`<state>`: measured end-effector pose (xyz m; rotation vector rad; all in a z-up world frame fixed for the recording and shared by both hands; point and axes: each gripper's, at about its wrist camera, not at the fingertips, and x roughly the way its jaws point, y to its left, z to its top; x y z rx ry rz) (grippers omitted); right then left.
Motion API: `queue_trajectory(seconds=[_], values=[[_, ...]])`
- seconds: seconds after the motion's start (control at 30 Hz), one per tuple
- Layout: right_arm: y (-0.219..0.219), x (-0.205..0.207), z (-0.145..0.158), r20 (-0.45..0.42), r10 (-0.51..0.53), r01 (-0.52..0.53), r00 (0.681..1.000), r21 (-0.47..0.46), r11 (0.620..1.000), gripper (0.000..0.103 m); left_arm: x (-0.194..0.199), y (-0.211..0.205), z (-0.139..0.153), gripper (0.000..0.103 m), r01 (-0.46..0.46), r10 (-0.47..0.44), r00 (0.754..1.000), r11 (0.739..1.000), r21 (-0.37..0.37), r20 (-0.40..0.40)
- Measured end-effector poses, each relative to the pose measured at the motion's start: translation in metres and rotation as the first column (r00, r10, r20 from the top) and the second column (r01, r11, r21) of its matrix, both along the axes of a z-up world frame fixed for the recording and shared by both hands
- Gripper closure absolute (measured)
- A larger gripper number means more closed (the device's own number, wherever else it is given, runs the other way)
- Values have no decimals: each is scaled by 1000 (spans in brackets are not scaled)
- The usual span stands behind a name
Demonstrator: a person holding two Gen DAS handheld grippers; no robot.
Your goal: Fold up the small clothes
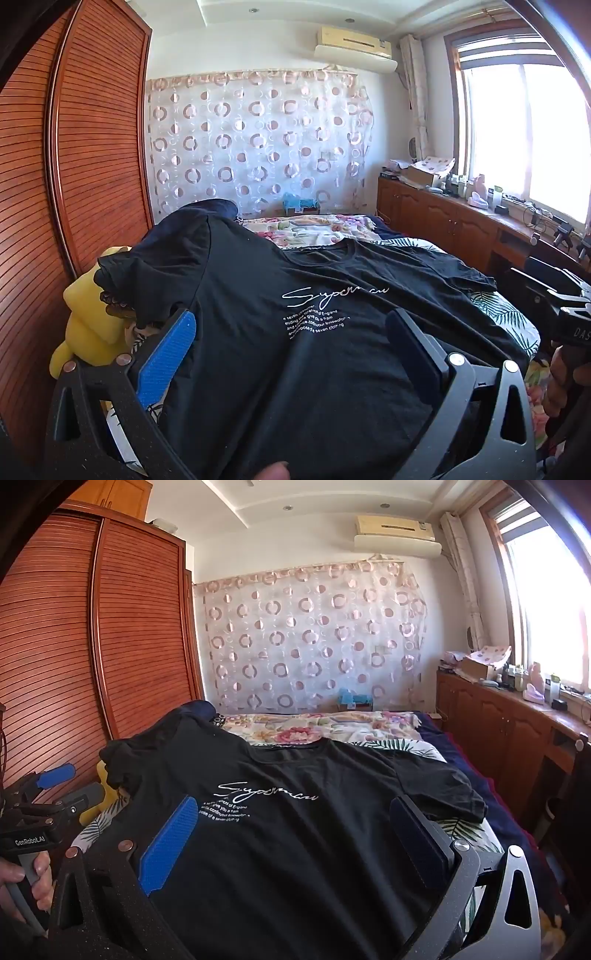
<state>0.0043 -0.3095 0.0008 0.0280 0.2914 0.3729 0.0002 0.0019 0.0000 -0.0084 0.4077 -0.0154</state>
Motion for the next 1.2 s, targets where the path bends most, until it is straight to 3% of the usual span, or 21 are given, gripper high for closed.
queue_trajectory(seconds=[1.2], values=[[1,0,-1,1,4,-4,1000,0,1000,0,0,4,2,0,-4,4,1000,1000,0,-5]])
